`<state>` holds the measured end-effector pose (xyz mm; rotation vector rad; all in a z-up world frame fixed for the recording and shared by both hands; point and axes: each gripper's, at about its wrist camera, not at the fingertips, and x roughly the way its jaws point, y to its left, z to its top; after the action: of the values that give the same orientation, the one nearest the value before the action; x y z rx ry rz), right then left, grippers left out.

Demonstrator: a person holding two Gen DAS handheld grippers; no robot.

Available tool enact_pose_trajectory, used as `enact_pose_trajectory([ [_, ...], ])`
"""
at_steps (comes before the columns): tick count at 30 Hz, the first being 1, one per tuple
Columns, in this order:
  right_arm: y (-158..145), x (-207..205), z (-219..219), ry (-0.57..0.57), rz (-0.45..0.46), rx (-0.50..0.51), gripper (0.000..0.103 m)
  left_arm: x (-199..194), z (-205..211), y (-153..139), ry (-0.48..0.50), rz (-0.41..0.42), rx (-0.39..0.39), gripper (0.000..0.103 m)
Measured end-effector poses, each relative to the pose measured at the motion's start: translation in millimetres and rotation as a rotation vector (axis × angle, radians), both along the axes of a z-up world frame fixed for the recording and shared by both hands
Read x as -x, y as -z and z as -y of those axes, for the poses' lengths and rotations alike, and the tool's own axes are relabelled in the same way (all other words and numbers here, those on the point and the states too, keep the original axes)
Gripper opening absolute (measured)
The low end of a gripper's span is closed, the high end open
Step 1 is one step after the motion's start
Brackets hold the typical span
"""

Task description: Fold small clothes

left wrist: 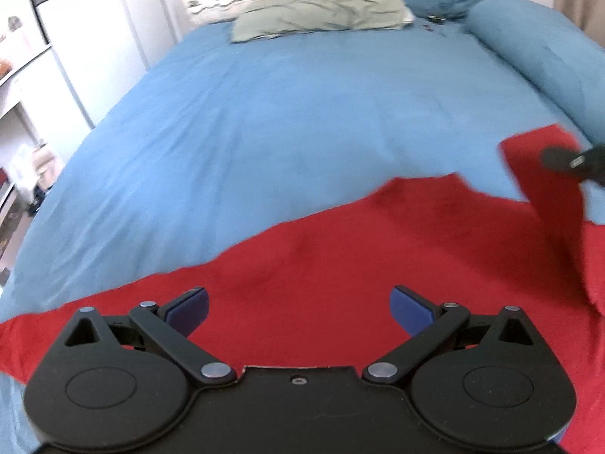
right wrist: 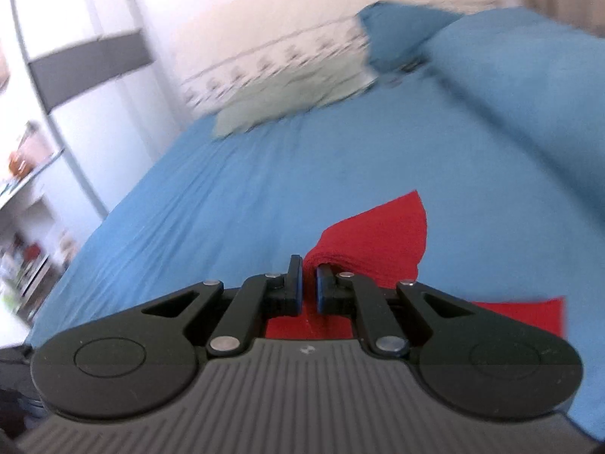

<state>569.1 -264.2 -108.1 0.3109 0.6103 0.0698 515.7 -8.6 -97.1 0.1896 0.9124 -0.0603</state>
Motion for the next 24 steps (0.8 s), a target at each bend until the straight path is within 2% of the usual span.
enact_pose_trajectory([
  [5,53.8,-23.1,-90.4,-0.120,-0.080,0.094,0.022,-1.4,-53.6,16.8,-0.041,-0.026,0.002,0.103],
  [7,74.6,-25.2,-110.4,-0.144,-0.111,0.144,0.022,-0.1,-67.7,22.8,-0.052,-0.037,0.007,0.103],
  [13,108.9,-18.0,-152.4,-0.157,-0.189,0.231,0.023,-8.1,-88.6,30.4,-0.064,-0.064,0.032,0.103],
  [16,115.3,-14.3,-150.1,-0.172,-0.213,0.229,0.037,-10.4,-88.8,29.6,-0.062,-0.071,0.050,0.103],
  [18,111.0,-4.3,-142.4,-0.178,-0.183,0.208,0.071,-14.1,-89.5,30.0,-0.049,-0.077,0.069,0.103],
  [19,106.9,0.6,-137.9,-0.176,-0.164,0.205,0.079,-15.5,-84.8,28.2,-0.037,-0.077,0.080,0.103],
  [20,102.5,2.3,-131.6,-0.168,-0.150,0.207,0.082,-15.7,-81.8,26.9,-0.026,-0.077,0.083,0.103],
  [24,78.5,20.7,-100.2,-0.128,-0.145,0.199,0.083,-22.0,-49.4,21.8,0.030,-0.089,0.109,0.103],
])
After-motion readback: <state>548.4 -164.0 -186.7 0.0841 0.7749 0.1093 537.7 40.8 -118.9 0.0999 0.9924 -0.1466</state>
